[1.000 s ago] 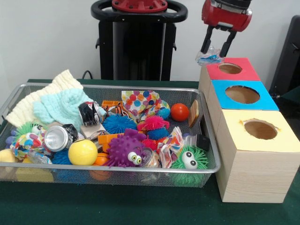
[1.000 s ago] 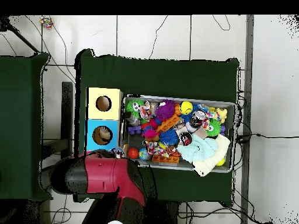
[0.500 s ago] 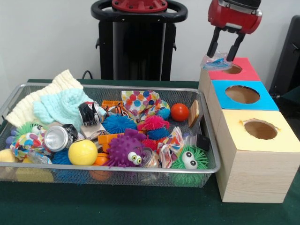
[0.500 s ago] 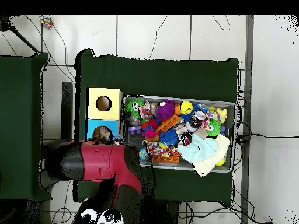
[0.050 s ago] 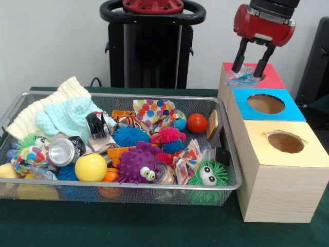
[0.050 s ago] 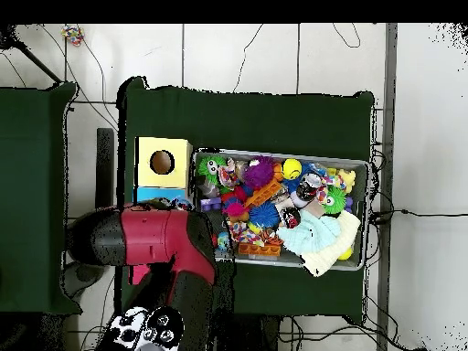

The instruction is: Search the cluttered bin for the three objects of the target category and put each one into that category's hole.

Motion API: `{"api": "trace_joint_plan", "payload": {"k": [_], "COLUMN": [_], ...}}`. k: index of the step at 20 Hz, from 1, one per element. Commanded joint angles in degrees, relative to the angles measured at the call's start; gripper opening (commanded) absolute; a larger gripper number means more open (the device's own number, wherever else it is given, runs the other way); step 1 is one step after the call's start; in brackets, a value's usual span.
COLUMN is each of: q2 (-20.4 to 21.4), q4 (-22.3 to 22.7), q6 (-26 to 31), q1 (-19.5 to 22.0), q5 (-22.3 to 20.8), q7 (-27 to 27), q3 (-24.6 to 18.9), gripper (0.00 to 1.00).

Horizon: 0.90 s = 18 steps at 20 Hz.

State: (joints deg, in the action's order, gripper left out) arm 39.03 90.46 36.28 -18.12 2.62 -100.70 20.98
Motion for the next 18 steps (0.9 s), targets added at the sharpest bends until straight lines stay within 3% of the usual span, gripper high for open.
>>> {"api": "trace_joint_plan", "payload": {"k": [1,9,15,18], "q2": [-4.7,-6.0,-7.1,-8.8], "q4": [-2.8,-1.8,-0.3,-1.2], "q6": [3.2,-0.3,-5.5,-6.2], "q1": [-1.5,-2.0,0.0,-0.4], "q5": [2.8,2.5,3.6,3.0], "q7": [-17.5,-17.5,-16.6,-17.3], "q3": [-0.3,1.6,-0.9,0.6], "gripper": [0.00,0.00,0.00,0.00]}}
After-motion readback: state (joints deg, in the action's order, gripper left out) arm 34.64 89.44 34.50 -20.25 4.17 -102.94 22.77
